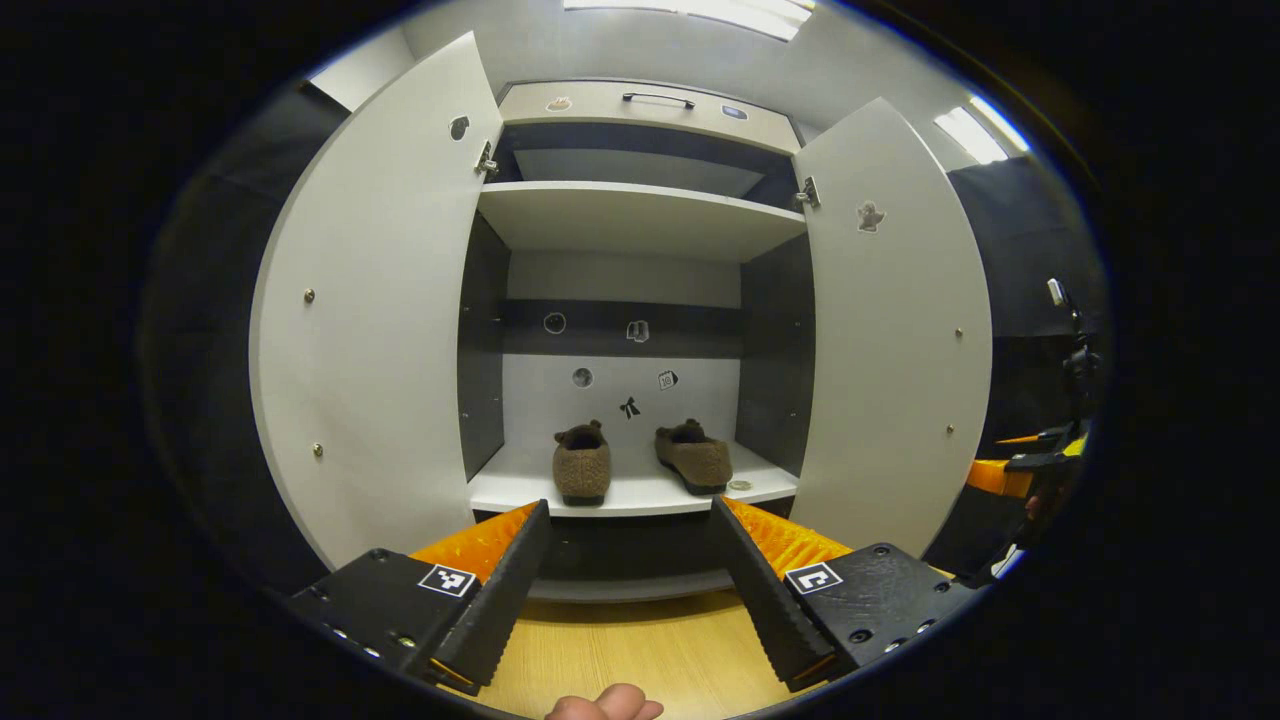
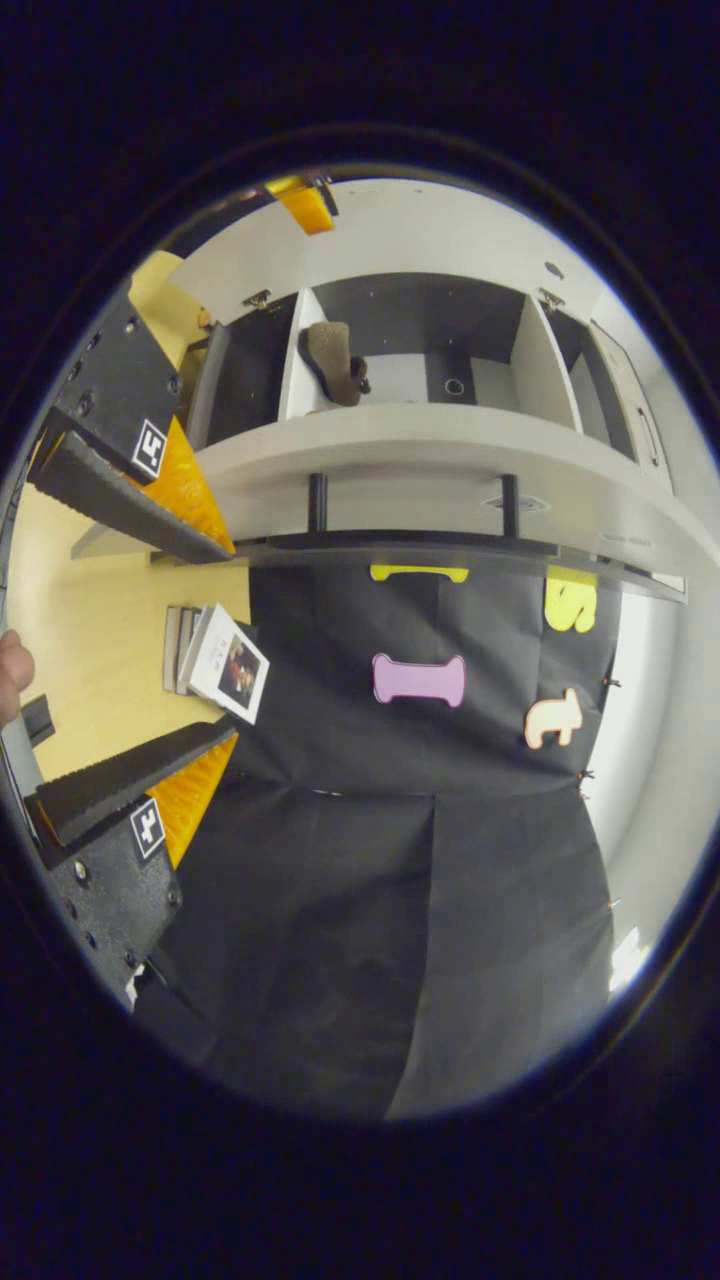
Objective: Grab one shoe with the right hand and put it into the shoe cabinet, grab the other shoe with the left hand and put it into the shoe cabinet; then close the right door with the right hand and the left door with the left hand.
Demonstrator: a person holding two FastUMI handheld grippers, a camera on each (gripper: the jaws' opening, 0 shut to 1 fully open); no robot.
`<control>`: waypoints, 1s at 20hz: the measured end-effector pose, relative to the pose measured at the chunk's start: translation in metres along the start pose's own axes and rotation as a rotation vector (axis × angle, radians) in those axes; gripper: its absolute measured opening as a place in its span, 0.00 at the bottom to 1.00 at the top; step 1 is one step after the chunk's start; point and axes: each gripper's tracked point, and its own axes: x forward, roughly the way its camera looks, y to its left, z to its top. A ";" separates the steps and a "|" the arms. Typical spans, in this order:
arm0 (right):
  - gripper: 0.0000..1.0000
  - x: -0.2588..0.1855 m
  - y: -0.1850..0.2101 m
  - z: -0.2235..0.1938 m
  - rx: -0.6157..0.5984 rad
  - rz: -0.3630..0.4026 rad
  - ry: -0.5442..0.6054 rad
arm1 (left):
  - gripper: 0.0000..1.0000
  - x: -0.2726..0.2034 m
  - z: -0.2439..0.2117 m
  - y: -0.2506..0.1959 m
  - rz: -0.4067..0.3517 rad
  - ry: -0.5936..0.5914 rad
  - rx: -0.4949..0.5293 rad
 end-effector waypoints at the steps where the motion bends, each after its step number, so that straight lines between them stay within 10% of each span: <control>1: 1.00 0.000 0.012 0.001 -0.013 0.020 -0.004 | 0.96 -0.002 -0.001 0.004 0.009 0.001 0.002; 20: 0.94 -0.001 0.106 0.005 -0.062 0.195 -0.059 | 0.96 -0.030 -0.022 0.071 0.180 0.041 0.034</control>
